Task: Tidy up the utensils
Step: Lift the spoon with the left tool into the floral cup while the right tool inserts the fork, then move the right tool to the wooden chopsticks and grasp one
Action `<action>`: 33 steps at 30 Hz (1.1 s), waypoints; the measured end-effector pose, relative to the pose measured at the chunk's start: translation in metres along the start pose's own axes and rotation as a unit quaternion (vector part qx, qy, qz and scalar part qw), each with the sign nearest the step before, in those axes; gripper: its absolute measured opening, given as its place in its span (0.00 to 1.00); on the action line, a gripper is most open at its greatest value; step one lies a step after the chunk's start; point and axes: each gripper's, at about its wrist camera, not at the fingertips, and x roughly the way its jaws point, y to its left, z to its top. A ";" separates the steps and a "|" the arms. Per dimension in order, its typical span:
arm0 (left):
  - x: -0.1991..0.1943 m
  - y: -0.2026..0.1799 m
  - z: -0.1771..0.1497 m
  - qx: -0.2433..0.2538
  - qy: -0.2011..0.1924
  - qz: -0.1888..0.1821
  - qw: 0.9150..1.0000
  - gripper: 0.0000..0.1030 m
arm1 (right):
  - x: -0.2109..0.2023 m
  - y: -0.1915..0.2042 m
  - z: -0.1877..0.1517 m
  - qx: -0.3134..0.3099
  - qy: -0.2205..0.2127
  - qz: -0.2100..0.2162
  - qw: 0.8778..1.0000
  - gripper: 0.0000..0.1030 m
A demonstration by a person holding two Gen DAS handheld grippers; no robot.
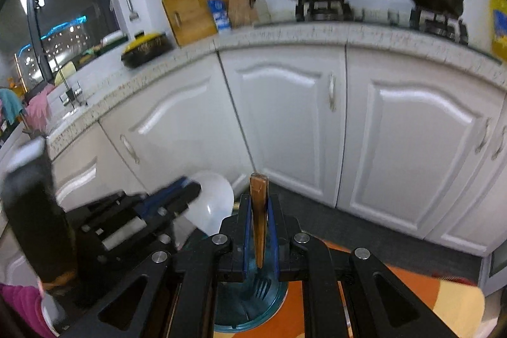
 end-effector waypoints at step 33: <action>-0.072 -0.021 -0.046 -0.025 0.063 -0.063 0.996 0.34 | -0.084 -0.013 -0.091 0.018 0.042 -0.019 0.999 0.40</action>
